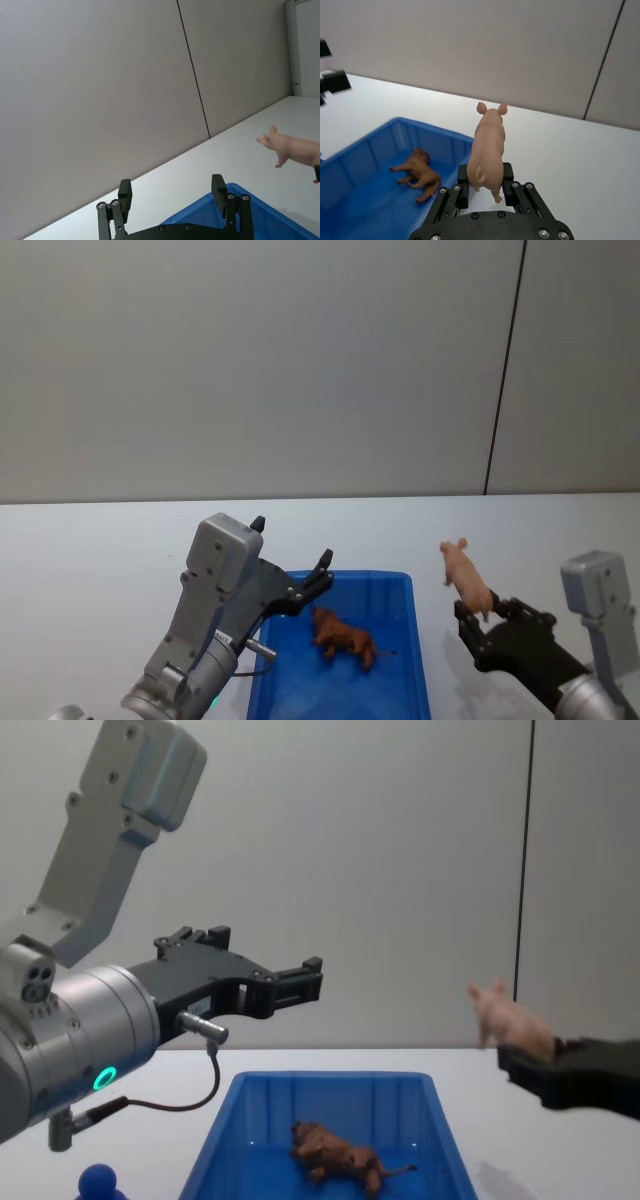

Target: Pick up the two dolls from the table and place them into the box.

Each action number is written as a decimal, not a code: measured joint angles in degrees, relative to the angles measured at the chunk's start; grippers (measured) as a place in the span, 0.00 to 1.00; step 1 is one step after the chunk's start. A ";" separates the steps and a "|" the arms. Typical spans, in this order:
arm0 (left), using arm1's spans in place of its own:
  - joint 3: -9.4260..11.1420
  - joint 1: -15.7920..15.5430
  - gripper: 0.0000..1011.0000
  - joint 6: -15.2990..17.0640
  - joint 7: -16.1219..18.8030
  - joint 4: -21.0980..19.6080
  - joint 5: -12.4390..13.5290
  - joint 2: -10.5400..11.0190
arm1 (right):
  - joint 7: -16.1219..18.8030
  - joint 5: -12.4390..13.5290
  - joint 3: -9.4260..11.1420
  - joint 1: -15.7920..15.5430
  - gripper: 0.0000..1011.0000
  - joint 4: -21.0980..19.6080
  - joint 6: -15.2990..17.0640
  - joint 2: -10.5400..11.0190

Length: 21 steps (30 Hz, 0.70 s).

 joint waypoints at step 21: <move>0.00 0.00 0.99 0.00 0.00 0.00 0.00 0.00 | 11.67 5.43 -1.33 8.42 0.43 5.26 8.73 -5.09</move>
